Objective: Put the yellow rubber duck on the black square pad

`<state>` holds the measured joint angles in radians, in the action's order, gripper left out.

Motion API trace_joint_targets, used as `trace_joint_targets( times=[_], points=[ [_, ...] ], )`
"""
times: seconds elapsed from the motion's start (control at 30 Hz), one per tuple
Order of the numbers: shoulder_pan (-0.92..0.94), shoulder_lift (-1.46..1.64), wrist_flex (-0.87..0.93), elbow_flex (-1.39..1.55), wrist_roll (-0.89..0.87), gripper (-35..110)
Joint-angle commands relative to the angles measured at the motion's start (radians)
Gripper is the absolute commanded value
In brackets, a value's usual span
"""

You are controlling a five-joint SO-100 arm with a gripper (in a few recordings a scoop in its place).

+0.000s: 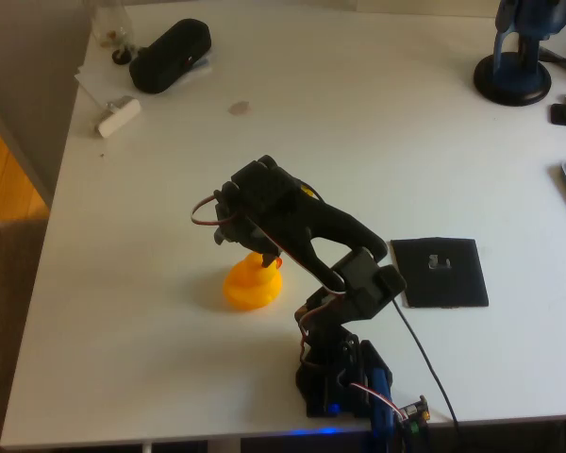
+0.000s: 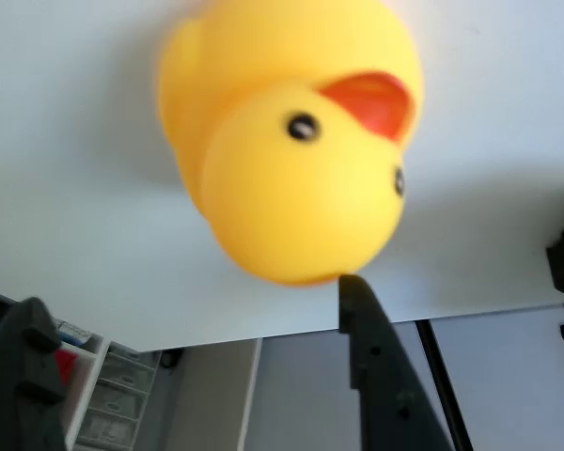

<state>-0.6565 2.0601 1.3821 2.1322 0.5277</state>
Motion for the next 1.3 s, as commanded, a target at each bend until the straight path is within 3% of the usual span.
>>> trace_joint_targets(
  times=[0.0, 0.37, 0.63, 1.27],
  points=[
    [-0.035, -0.035, -0.02, -0.006, 0.003, 35],
    [-0.029, -0.064, -0.008, -0.11, 0.003, 35],
    [0.133, -0.063, -0.008, -0.109, 0.015, 35],
    [0.149, -0.035, -0.008, -0.104, 0.015, 35]
  ],
)
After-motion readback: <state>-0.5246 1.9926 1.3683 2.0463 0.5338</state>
